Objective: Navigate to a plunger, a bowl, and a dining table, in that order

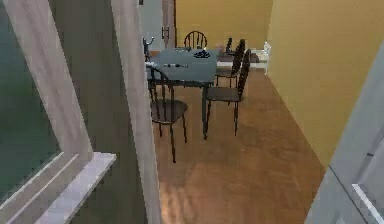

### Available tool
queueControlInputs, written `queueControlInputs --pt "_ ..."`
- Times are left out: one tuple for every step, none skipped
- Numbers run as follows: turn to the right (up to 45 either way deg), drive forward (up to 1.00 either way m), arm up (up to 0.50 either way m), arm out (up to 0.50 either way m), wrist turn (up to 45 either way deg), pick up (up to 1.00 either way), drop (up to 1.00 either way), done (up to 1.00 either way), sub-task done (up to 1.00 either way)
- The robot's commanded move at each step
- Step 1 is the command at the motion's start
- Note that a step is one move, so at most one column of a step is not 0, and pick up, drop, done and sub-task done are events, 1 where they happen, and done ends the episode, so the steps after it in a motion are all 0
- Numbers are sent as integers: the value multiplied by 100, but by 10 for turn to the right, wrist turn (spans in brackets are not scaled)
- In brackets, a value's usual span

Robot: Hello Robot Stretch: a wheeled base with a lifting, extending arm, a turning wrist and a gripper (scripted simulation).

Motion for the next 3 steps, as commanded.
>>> queueControlInputs --pt "0 90 0 0 0 0 0 0 0" --pt "60 0 0 0 0 0 0 0 0" --pt "0 30 0 0 0 0 0 0 0"
